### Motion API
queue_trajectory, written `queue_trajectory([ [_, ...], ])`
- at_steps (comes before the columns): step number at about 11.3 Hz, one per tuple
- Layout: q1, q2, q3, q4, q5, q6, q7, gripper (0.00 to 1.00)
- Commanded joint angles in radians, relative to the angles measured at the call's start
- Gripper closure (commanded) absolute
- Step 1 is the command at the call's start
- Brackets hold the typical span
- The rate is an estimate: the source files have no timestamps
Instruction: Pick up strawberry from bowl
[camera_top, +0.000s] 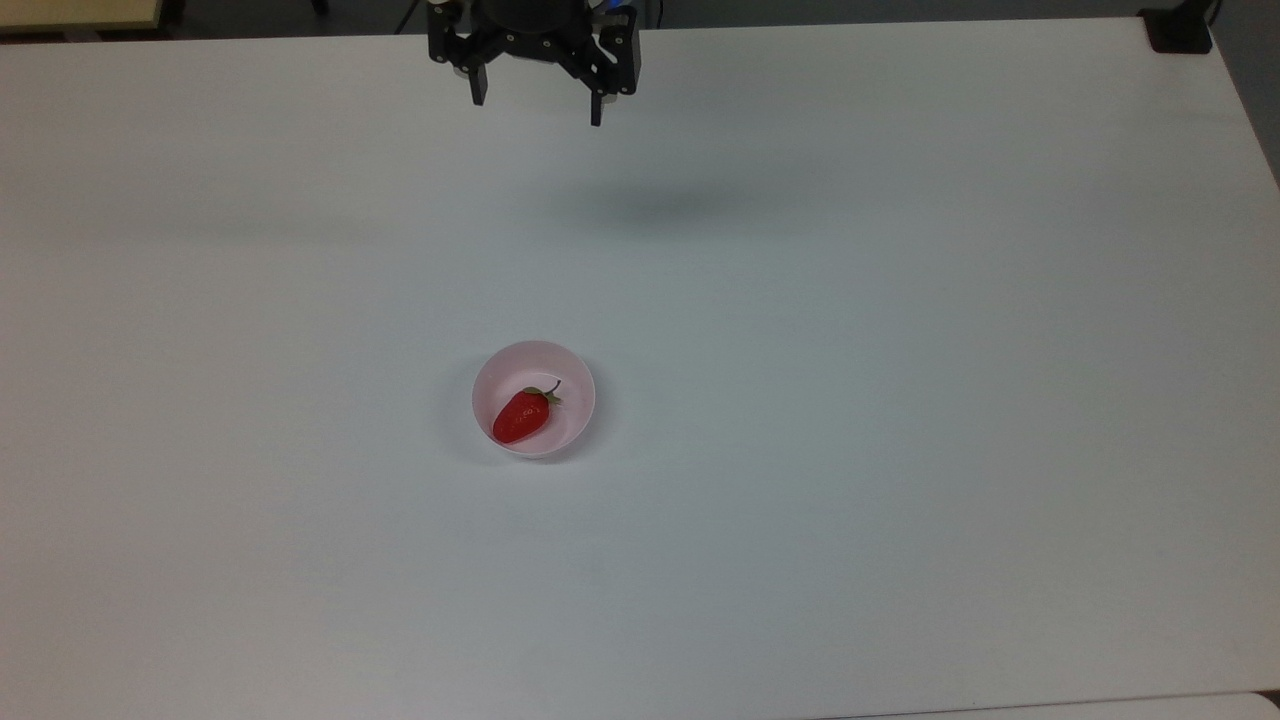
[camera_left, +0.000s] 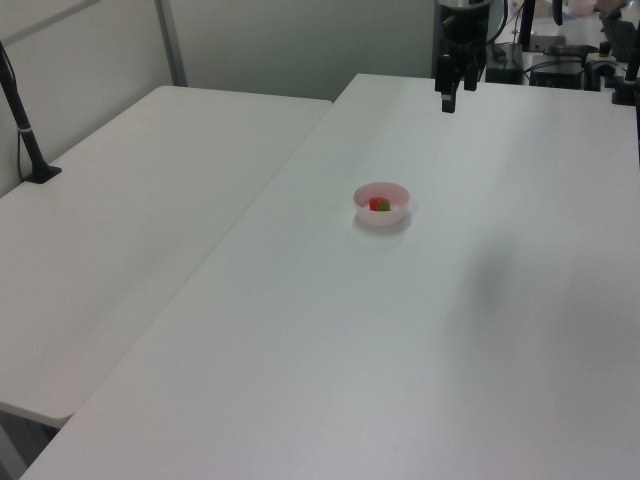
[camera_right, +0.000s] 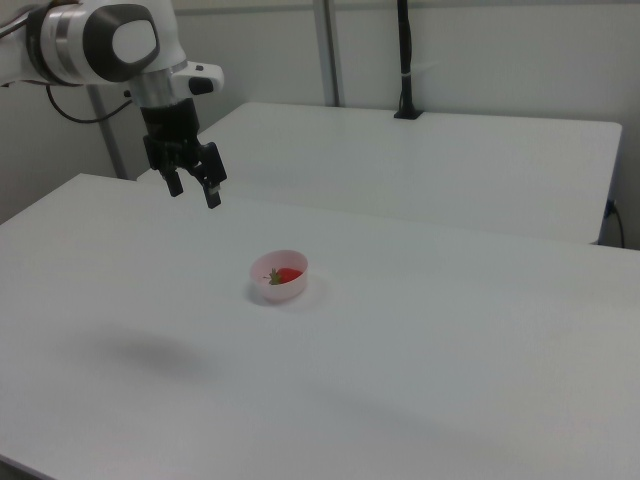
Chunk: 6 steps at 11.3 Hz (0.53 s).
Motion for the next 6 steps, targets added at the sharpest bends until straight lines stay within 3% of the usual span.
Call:
queue_trajectory([
  [1, -0.01, -0.001, -0.006, -0.009, 0.014, 0.012, -0.006, 0.0],
  [6, -0.023, 0.142, -0.006, 0.028, 0.014, 0.188, 0.207, 0.0],
])
